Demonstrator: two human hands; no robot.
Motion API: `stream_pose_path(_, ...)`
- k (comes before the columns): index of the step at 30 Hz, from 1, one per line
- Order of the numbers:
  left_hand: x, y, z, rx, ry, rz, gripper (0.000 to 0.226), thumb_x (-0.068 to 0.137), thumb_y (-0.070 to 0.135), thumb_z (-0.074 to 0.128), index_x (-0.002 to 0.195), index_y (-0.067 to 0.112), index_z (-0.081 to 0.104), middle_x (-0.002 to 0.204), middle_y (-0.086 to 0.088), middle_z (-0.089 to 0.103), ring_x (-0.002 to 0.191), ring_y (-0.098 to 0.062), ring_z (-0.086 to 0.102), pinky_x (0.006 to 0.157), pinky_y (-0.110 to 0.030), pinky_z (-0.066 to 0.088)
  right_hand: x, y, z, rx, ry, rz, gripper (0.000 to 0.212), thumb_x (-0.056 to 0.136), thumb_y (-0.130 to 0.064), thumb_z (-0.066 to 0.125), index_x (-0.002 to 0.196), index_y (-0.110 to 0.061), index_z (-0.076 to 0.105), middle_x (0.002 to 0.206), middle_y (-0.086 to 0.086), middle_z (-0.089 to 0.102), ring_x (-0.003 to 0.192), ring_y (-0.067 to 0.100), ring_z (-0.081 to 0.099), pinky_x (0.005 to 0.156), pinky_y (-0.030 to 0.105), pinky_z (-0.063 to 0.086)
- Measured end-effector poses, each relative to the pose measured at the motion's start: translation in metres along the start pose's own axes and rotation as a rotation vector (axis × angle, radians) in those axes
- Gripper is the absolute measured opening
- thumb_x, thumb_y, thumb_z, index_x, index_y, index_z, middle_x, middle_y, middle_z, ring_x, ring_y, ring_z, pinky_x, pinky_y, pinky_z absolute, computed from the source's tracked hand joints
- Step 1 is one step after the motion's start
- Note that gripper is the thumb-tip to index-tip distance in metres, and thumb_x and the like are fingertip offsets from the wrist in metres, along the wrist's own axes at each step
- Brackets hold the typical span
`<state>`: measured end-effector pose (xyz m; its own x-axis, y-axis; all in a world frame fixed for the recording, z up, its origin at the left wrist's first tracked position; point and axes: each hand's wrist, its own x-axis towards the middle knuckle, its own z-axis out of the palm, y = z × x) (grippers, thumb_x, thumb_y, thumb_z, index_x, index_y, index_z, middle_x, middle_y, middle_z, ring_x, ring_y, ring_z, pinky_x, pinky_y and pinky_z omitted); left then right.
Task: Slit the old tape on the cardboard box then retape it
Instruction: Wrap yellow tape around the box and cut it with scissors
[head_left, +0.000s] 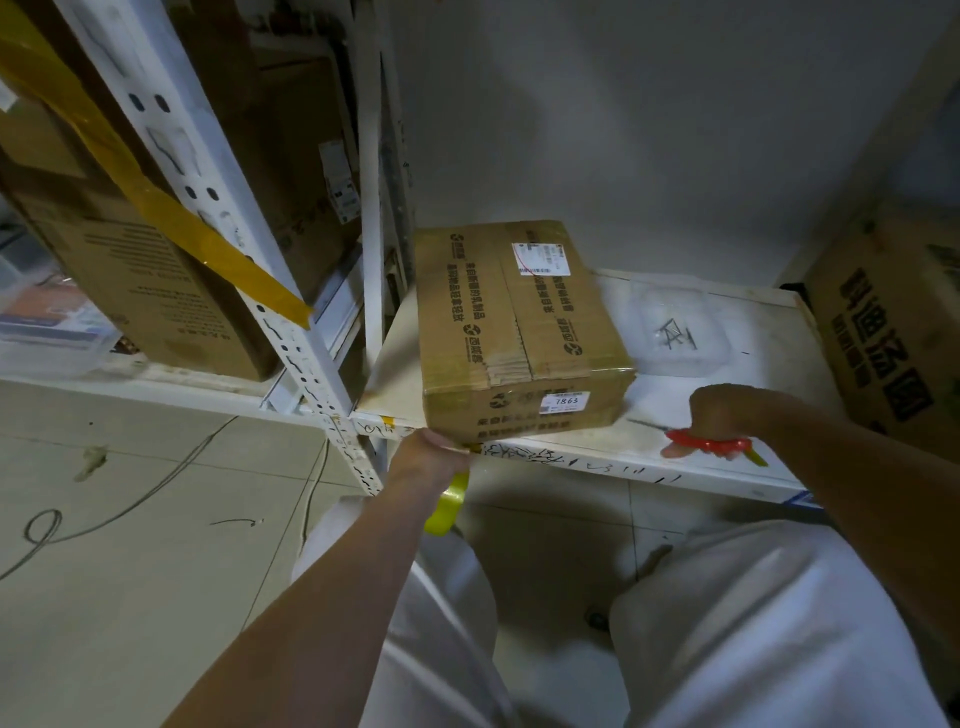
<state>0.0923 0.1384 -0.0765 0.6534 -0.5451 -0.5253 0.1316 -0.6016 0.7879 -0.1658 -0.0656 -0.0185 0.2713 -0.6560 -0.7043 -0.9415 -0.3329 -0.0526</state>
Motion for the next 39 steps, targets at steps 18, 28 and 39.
stream_pose_path(18, 0.001, 0.011, 0.015, -0.163, -0.026, -0.071, 0.027, 0.066, -0.002, 0.08, 0.086, 0.008, 0.065, 0.089, -0.01, 0.069, 0.091, -0.028, 0.065, 0.09, -0.038, 0.051, 0.024, -0.042, 0.012, 0.308, 0.84, 0.051, 0.023, 0.096, -0.011, 0.041, 0.091, 0.002, 0.059, 0.082, 0.013, 0.056, 0.074, 0.024, 0.05, 0.067, 0.029, 0.039)
stream_pose_path(28, -0.01, 0.009, 0.021, -0.203, -0.116, -0.078, 0.023, 0.073, -0.005, 0.076, 0.086, 0.008, 0.061, 0.078, -0.008, 0.062, 0.08, -0.024, 0.059, 0.08, -0.036, 0.05, -0.023, -0.186, 0.018, -0.388, 0.801, -0.686, 0.078, 0.086, -0.071, 0.033, 0.144, -0.019, 0.03, 0.146, 0.009, 0.035, 0.134, 0.028, 0.03, 0.105, 0.046, 0.031)
stream_pose_path(39, -0.006, -0.005, 0.012, -0.144, -0.121, -0.158, 0.025, 0.073, 0.008, 0.079, 0.079, 0.016, 0.056, 0.085, -0.008, 0.062, 0.083, -0.026, 0.06, 0.081, -0.034, 0.051, -0.006, -0.212, 0.047, -0.378, 0.921, -0.51, 0.07, 0.081, -0.066, 0.053, 0.129, -0.017, 0.04, 0.137, 0.013, 0.046, 0.128, 0.033, 0.041, 0.102, 0.048, 0.035)
